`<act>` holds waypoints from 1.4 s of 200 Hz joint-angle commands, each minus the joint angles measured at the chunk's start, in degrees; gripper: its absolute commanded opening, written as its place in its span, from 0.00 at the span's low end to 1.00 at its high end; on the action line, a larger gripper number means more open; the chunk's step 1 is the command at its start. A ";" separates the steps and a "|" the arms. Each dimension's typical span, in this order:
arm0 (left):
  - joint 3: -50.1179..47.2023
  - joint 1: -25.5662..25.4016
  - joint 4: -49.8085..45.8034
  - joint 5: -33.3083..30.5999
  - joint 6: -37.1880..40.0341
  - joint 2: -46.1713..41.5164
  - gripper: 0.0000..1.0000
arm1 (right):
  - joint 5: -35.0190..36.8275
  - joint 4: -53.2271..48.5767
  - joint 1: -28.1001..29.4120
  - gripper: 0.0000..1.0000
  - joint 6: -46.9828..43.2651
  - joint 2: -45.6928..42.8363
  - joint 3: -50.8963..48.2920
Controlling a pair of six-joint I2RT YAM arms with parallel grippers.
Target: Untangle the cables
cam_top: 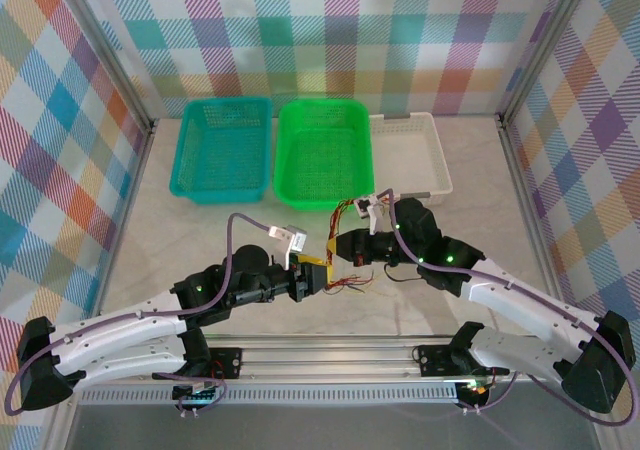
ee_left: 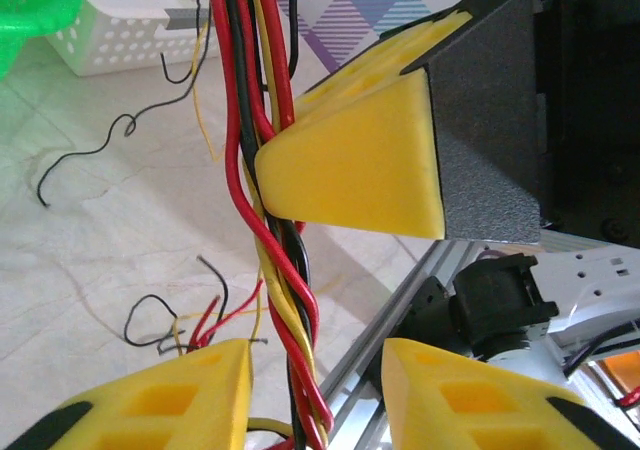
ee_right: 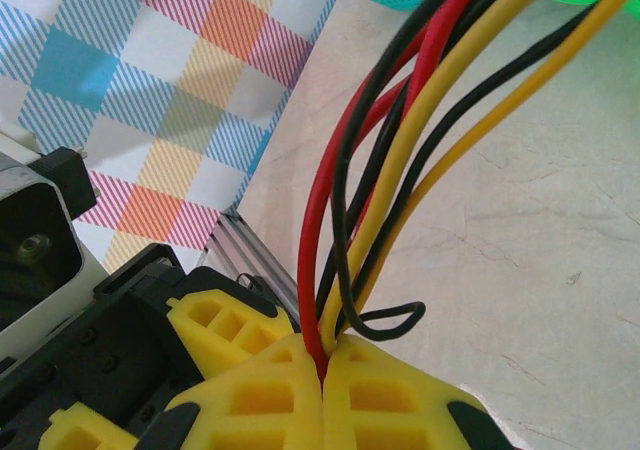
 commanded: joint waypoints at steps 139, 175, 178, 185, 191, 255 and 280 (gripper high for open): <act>2.04 -0.41 -0.98 -1.51 1.27 0.80 0.00 | -1.77 -0.03 -0.07 0.00 -0.73 -0.28 1.99; 0.70 -0.41 -1.80 -4.80 0.86 -2.81 0.00 | 3.30 -6.77 -0.07 0.00 -3.13 -1.28 2.84; 0.52 -0.41 -1.89 -5.27 0.87 -3.25 0.00 | 3.56 -7.14 -0.07 0.00 -3.25 -1.41 2.81; 0.21 -0.43 -2.22 -6.23 0.86 -4.25 0.00 | 4.02 -8.05 -0.15 0.00 -3.63 -1.73 2.67; 0.05 -0.41 -2.66 -7.22 0.72 -4.99 0.00 | 4.31 -8.58 -0.24 0.00 -4.07 -1.89 2.60; -1.65 -0.15 -1.14 -9.15 -1.67 -7.23 0.00 | 1.49 -5.35 -0.95 0.19 -4.01 -3.37 0.59; -1.52 -0.16 -0.37 -8.90 -1.97 -6.71 0.00 | 0.61 -3.48 -0.95 0.00 -3.80 -3.08 -0.10</act>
